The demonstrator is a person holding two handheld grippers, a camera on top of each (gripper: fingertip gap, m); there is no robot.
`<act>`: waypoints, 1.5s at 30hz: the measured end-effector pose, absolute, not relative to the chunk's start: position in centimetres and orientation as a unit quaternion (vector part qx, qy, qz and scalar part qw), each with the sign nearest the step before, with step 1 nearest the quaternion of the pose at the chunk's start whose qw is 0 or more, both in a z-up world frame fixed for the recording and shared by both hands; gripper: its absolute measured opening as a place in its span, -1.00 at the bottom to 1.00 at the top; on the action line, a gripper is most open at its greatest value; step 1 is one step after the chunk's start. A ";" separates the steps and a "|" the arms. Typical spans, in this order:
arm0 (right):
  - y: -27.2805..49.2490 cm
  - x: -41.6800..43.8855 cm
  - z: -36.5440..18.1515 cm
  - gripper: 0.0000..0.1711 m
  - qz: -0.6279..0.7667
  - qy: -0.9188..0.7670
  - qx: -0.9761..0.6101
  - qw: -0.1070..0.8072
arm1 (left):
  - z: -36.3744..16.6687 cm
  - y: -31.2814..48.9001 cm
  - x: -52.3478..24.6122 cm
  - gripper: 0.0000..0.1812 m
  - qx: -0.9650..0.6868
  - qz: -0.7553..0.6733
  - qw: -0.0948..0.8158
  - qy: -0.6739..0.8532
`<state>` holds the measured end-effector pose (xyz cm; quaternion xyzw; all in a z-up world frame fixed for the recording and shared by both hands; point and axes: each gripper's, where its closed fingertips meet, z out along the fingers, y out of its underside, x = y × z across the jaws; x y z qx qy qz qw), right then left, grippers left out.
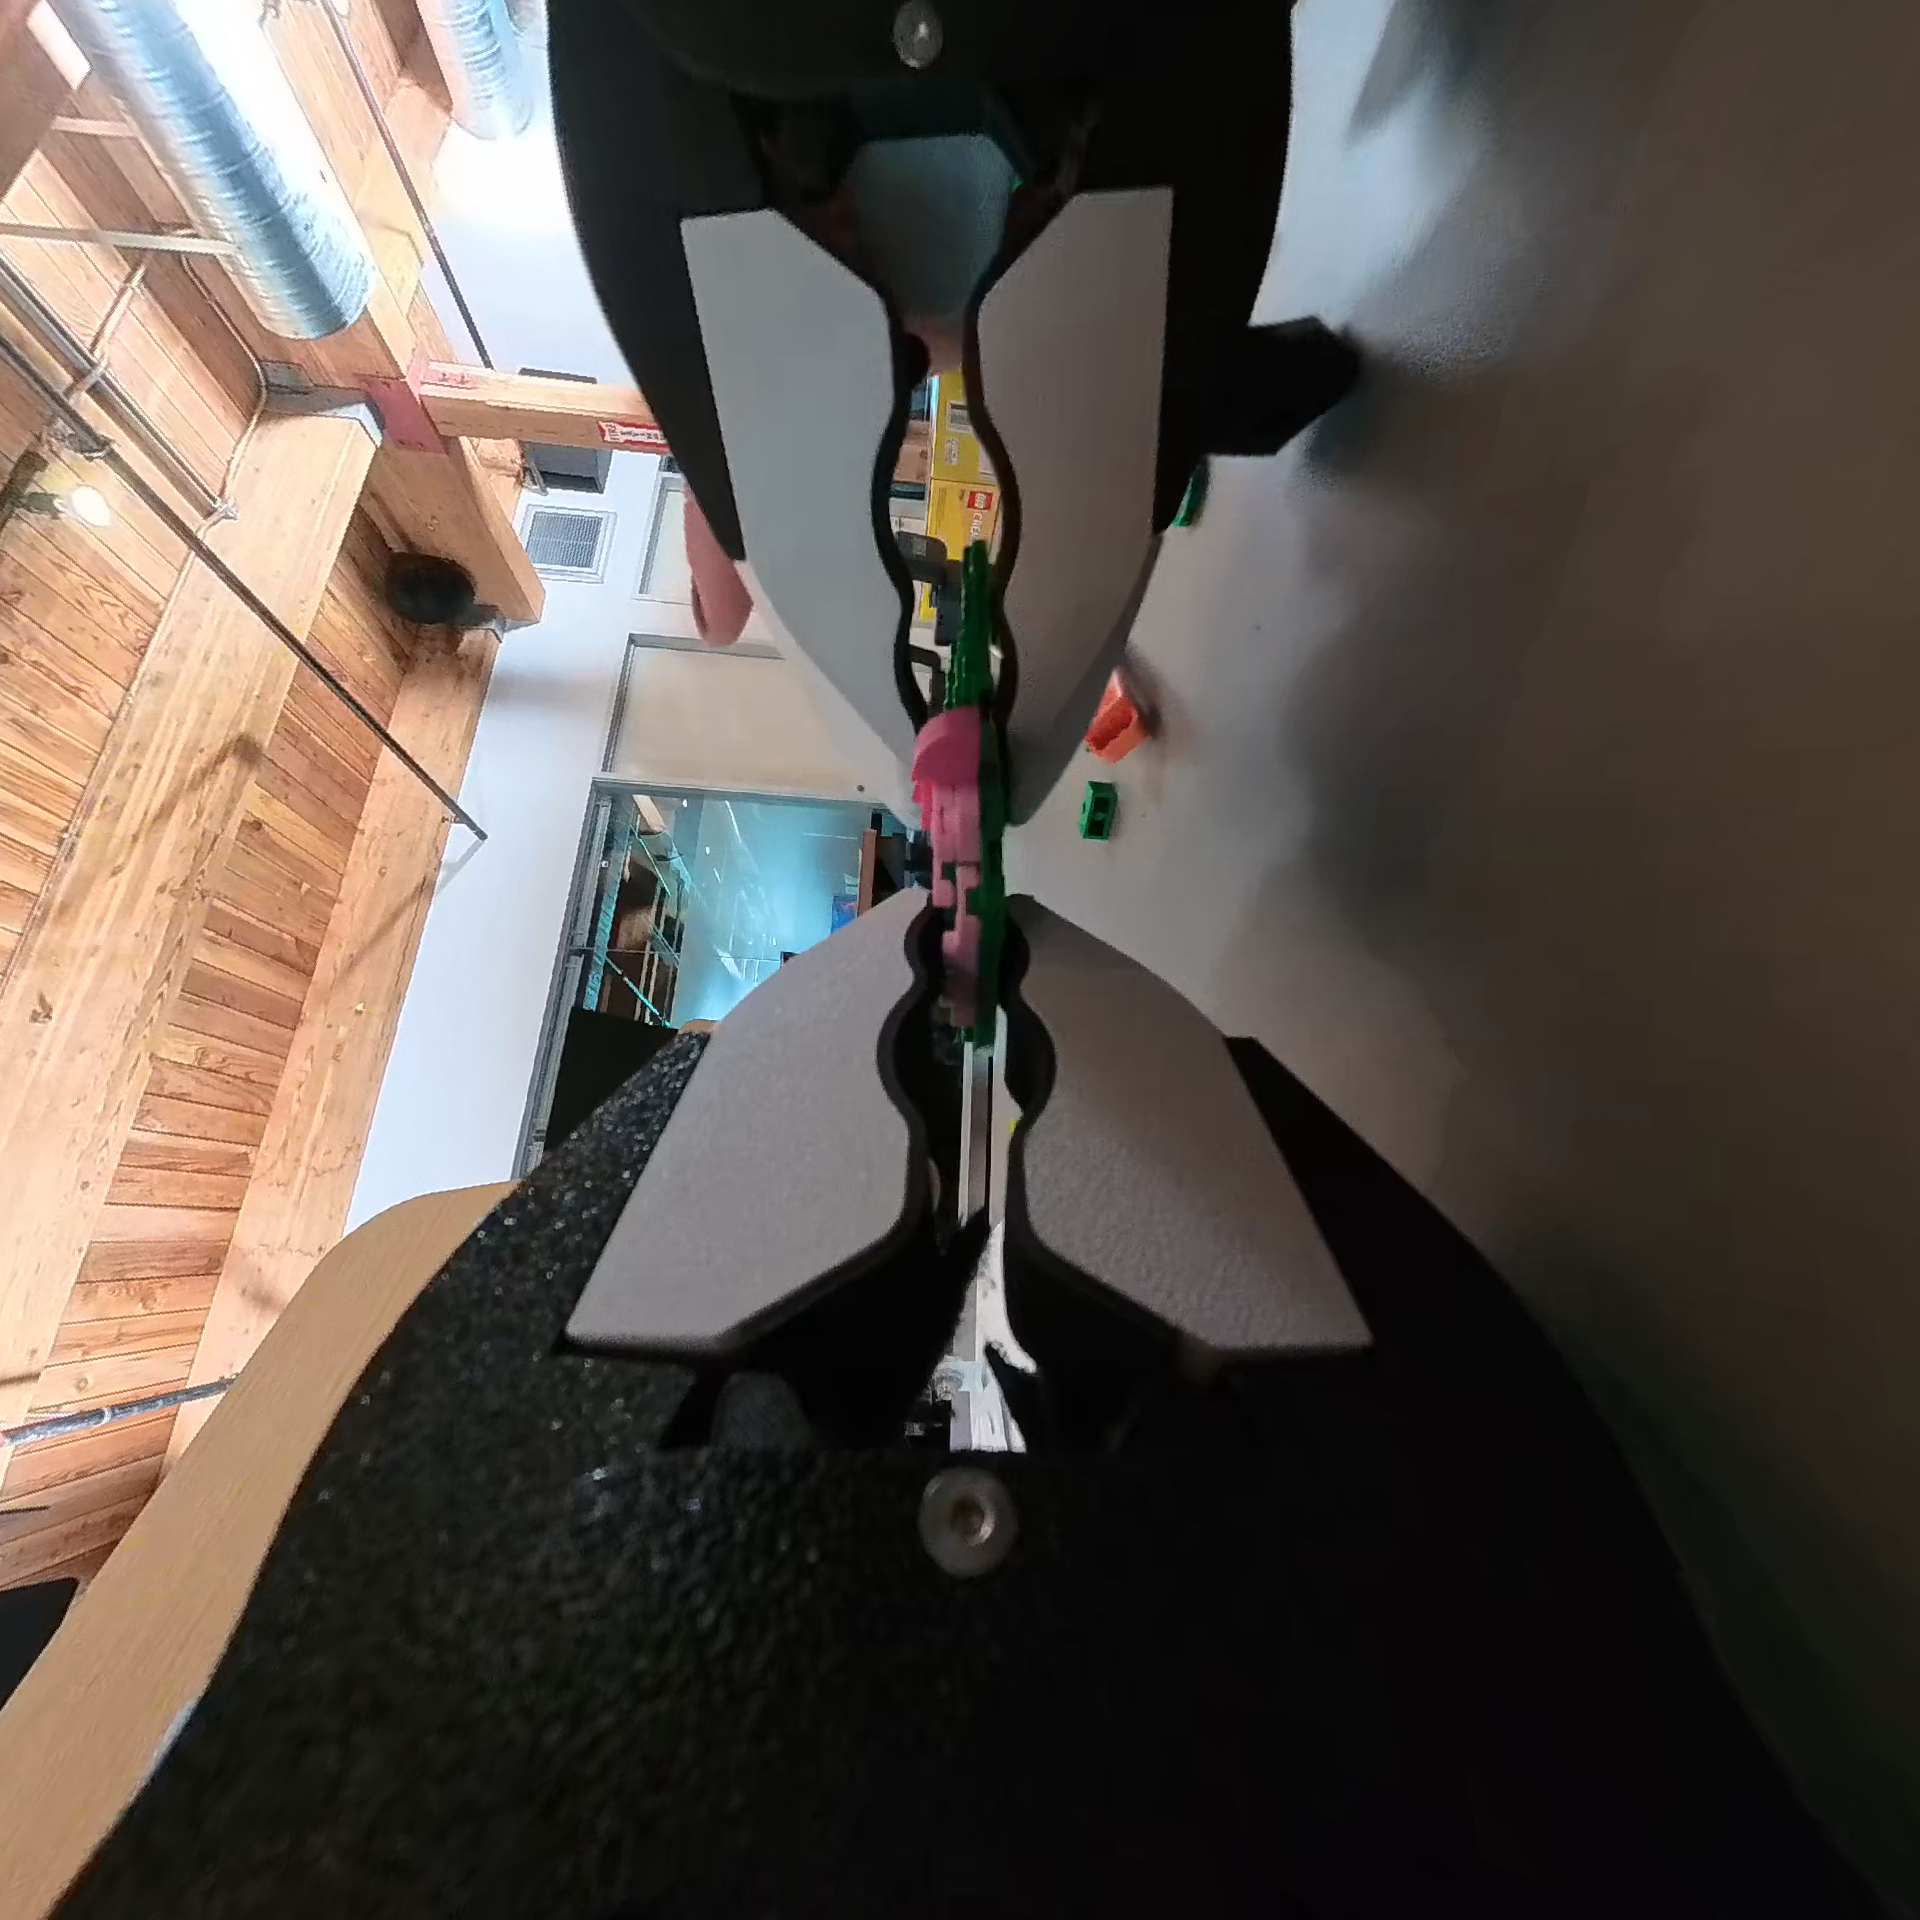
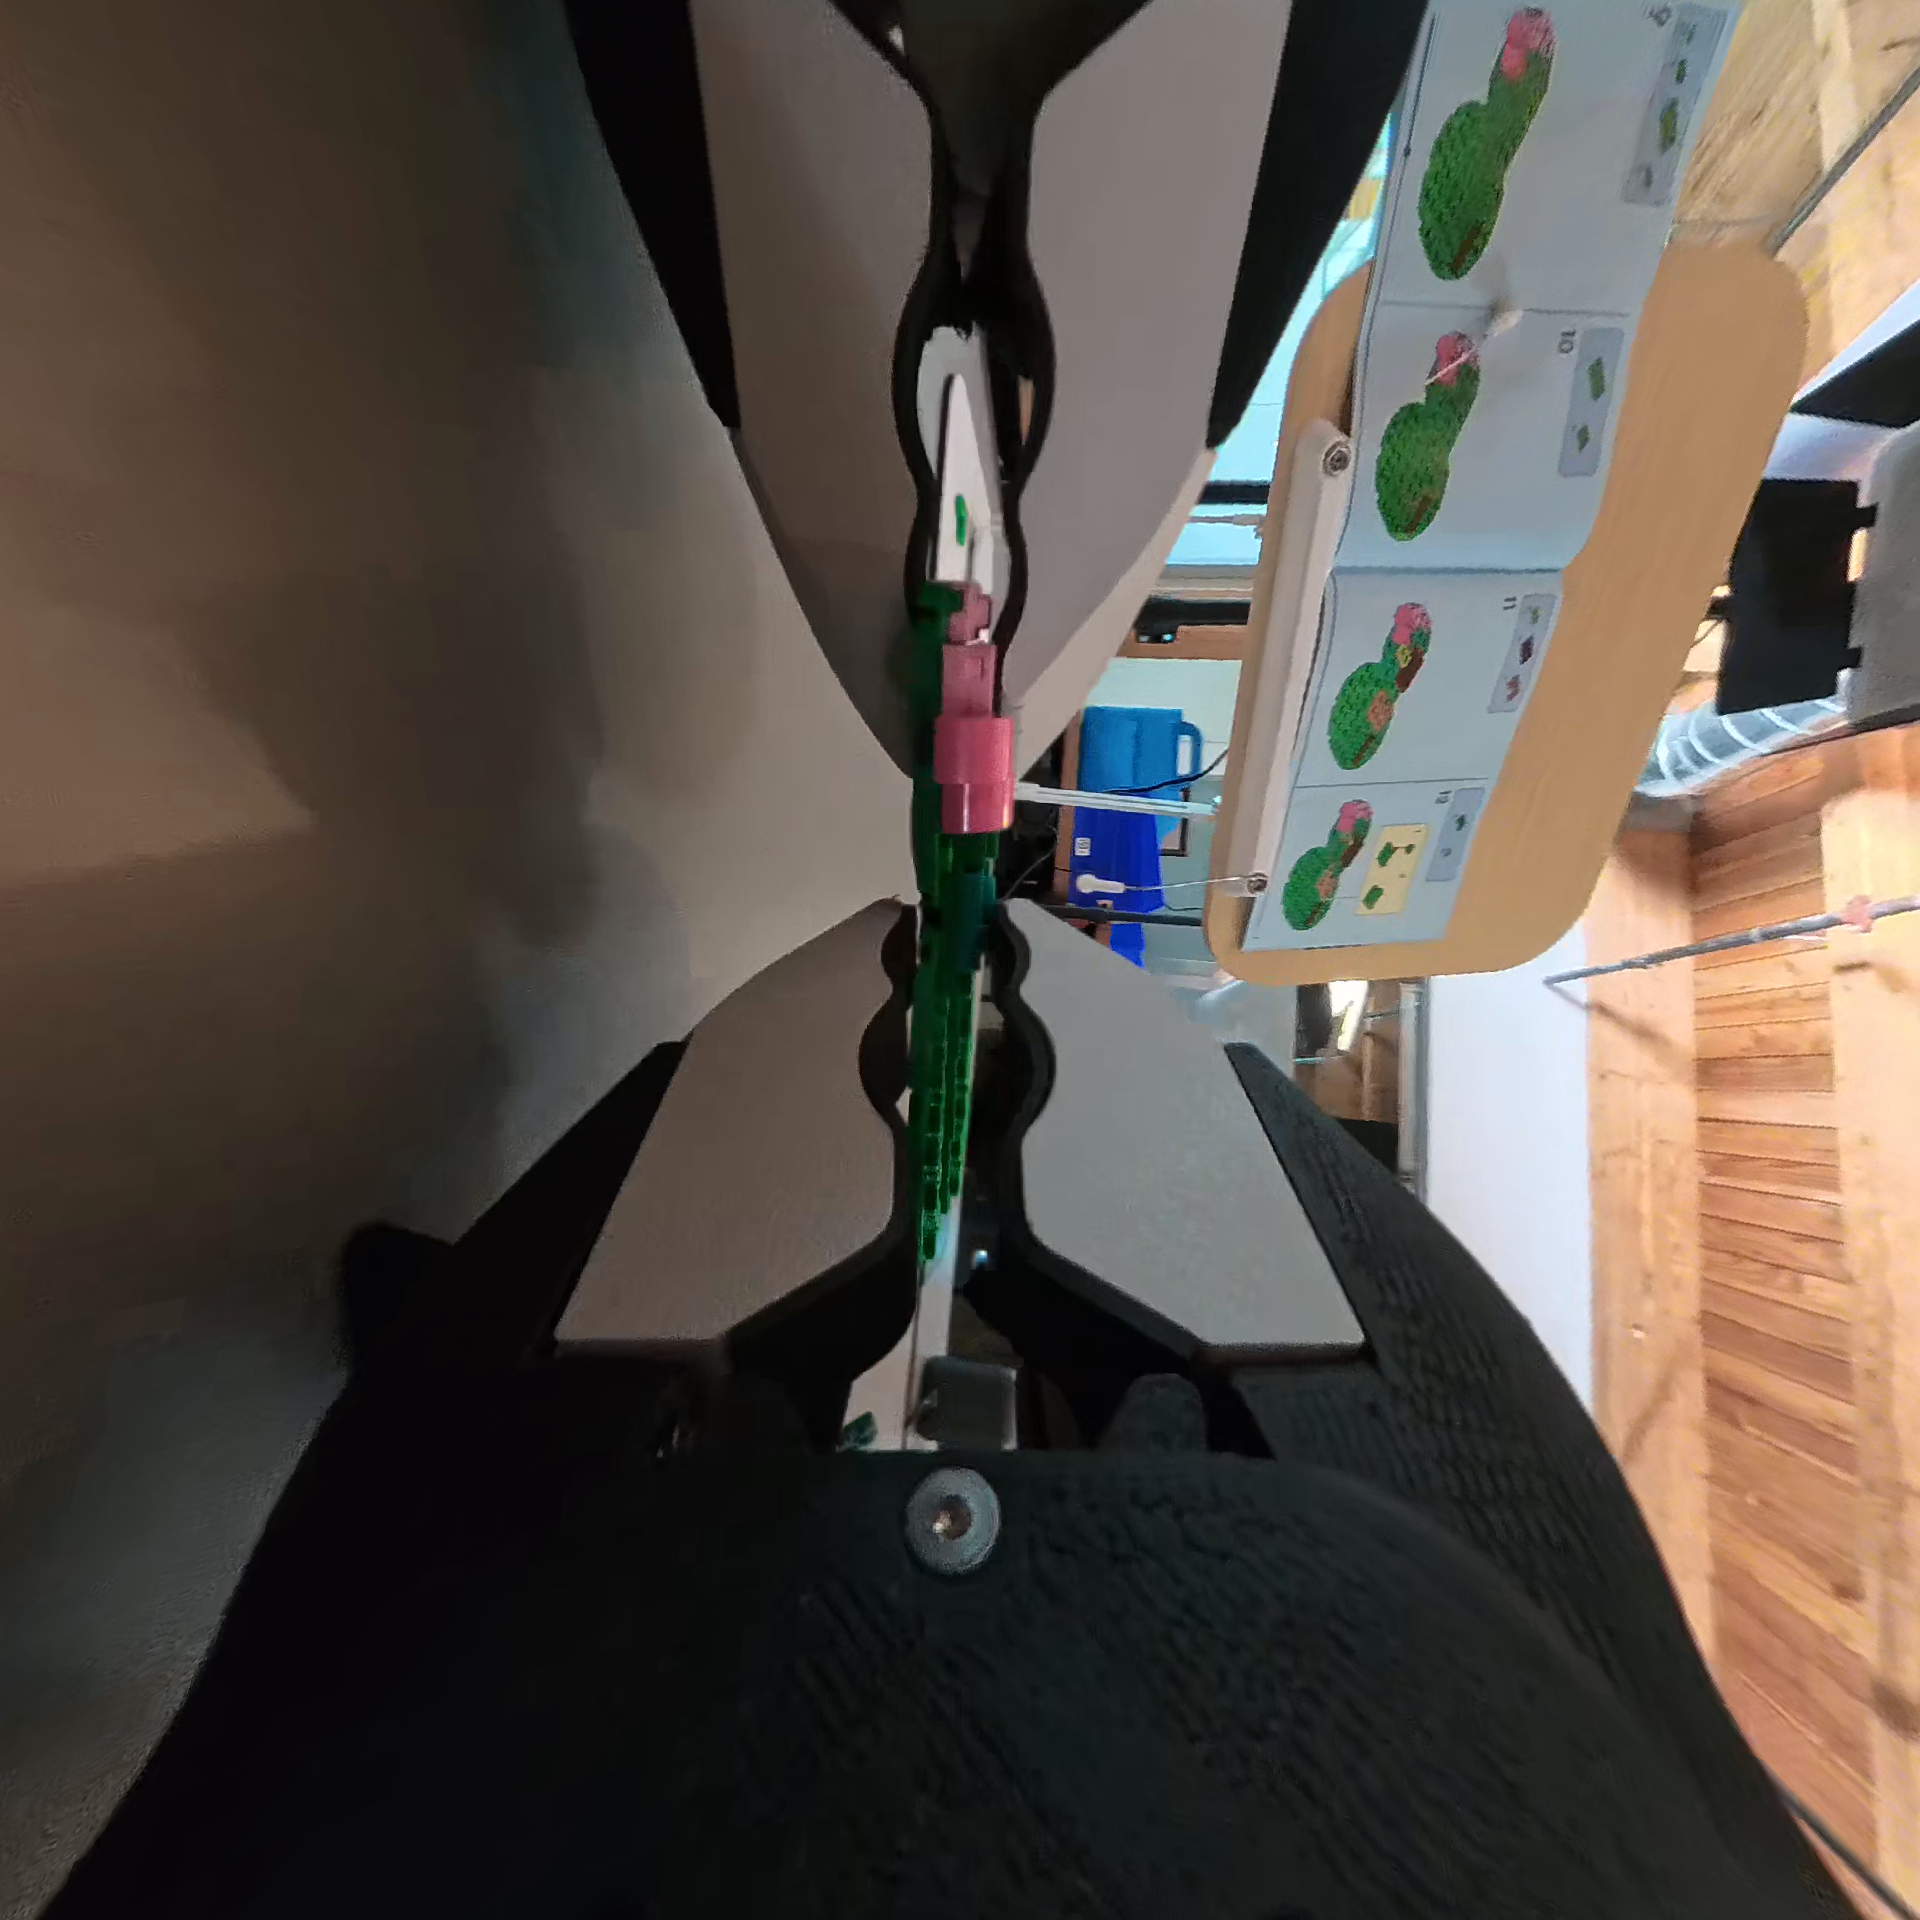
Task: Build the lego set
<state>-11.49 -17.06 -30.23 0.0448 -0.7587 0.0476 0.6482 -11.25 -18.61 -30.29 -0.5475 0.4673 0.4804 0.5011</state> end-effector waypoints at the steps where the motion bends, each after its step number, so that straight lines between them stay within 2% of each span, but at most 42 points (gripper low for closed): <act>1: -17.1 -11.5 -30.1 -0.87 0.046 -0.755 0.047 0.652 | -30.3 -18.6 -11.2 -0.92 -0.547 0.480 0.502 0.467; 9: -17.1 -11.2 -29.3 -0.89 0.015 -0.717 0.087 0.691 | -29.8 -18.7 -11.0 -0.91 -0.540 0.487 0.506 0.464; 15: -17.2 -11.4 -30.2 -0.87 0.080 -0.759 0.034 0.646 | -30.2 -18.6 -11.2 -0.91 -0.541 0.492 0.492 0.473; 17: -17.3 -11.4 -30.1 -0.82 0.140 -0.764 -0.002 0.629 | -29.9 -18.6 -11.2 -0.92 -0.543 0.488 0.500 0.466; 19: -17.4 -11.5 -30.1 -0.63 0.175 -0.773 -0.033 0.609 | -30.1 -18.7 -11.1 -0.92 -0.546 0.479 0.503 0.469; 22: -17.1 -11.6 -30.2 -0.56 0.177 -0.778 -0.045 0.601 | -30.3 -18.8 -10.6 -0.91 -0.553 0.452 0.515 0.473; 33: -16.9 -11.6 -31.0 -0.68 0.071 -0.786 0.031 0.614 | -30.3 -19.0 -10.1 -0.92 -0.575 0.395 0.545 0.465; 39: -17.0 -11.5 -30.8 -0.85 0.050 -0.774 0.057 0.629 | -30.5 -19.0 -10.0 -0.92 -0.580 0.385 0.546 0.465; 45: -17.0 -11.5 -30.8 -0.83 0.032 -0.768 0.075 0.635 | -30.5 -19.0 -10.0 -0.92 -0.587 0.376 0.547 0.463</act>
